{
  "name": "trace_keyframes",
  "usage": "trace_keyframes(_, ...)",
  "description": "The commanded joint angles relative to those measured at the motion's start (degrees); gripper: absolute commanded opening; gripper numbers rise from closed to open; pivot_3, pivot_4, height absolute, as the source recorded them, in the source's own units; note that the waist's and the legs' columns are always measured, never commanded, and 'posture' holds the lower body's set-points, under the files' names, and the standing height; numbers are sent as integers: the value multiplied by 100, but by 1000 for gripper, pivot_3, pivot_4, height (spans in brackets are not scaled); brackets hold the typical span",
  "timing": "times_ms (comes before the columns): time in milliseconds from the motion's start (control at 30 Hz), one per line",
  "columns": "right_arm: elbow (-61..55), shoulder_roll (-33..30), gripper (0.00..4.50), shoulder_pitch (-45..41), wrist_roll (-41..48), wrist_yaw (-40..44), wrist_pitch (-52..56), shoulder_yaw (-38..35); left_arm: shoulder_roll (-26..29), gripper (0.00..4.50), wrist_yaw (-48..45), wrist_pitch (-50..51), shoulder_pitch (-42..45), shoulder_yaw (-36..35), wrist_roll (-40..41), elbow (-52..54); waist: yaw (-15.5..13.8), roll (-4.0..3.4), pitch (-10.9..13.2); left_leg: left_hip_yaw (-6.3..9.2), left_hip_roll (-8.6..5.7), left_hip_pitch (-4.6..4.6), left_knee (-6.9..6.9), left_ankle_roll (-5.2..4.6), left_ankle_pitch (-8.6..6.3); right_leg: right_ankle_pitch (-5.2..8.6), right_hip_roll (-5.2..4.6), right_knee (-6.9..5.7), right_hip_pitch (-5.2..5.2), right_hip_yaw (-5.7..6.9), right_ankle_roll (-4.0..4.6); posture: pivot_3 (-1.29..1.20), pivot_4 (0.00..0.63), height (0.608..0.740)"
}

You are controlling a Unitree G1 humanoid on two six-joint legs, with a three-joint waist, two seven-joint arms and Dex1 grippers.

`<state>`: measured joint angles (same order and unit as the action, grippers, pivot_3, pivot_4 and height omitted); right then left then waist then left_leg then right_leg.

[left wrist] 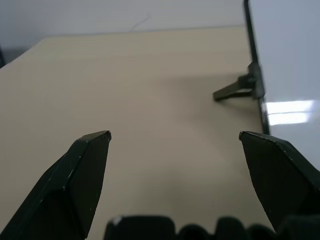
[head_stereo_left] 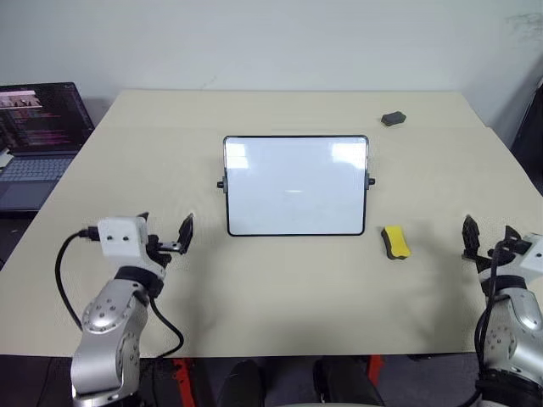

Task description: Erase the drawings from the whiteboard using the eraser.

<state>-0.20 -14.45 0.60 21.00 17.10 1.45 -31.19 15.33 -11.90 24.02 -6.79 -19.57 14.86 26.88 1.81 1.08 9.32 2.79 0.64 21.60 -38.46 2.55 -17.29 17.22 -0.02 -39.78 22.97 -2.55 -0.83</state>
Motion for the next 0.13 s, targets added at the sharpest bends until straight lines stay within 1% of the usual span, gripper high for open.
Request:
trace_keyframes(33,-854,107,4478,565,91,127,19,266,-79,4500,99,-253,-383,-185,-32,312,-1,-4,-4,1,1,-3,1,0,0,1,0,0,-3,0,-1,0,150,740)
trace_keyframes(133,-919,41,4478,785,70,182,53,393,-181,4500,238,-343,-472,-113,-94,312,-5,-4,-3,3,-3,-23,-1,0,0,2,-2,3,-31,0,-2,0,150,740)
